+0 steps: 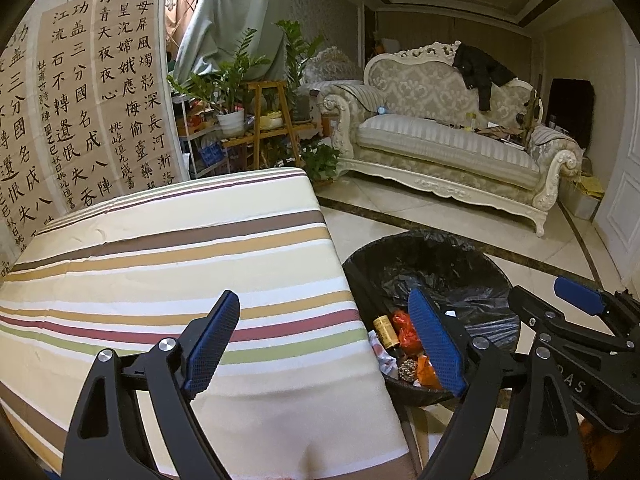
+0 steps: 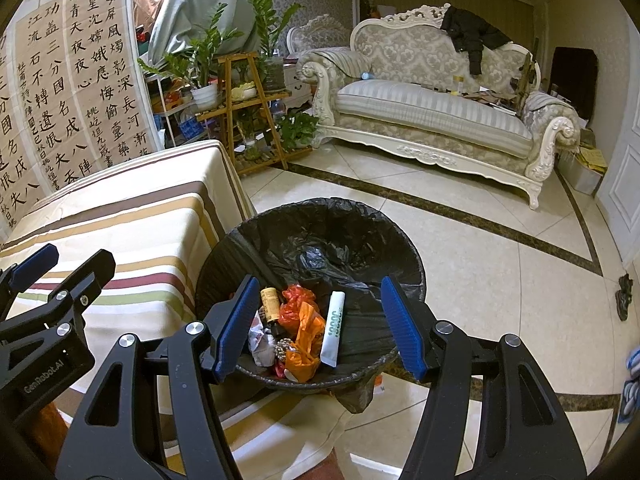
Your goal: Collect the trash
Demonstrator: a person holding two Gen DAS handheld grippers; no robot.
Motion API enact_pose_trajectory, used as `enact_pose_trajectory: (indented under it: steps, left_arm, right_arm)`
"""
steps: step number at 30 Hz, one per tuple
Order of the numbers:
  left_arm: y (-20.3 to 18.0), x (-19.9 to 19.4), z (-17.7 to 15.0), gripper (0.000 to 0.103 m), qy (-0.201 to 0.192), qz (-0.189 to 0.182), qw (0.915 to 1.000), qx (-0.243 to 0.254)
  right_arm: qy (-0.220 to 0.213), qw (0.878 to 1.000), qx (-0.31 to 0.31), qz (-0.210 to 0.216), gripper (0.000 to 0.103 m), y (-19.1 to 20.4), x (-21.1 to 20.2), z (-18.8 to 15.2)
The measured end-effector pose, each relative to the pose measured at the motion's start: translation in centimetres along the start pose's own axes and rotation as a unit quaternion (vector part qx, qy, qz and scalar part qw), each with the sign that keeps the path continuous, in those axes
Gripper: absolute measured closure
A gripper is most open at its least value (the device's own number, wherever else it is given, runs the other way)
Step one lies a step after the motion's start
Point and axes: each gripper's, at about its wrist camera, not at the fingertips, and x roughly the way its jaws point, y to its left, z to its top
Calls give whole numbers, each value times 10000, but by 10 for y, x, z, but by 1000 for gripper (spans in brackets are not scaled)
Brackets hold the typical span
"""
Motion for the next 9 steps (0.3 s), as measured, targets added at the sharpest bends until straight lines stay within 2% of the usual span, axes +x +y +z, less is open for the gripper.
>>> enact_pose_trajectory:
  steps: [6,9]
  left_arm:
    - [18,9,0,19,204,175,9996,-91]
    - [39,13,-3,19,305,356,9987,-199]
  right_arm:
    - [3,9999,-76,75,41,11,-2,7]
    - [34,9997,-186,169,36,25,0,10]
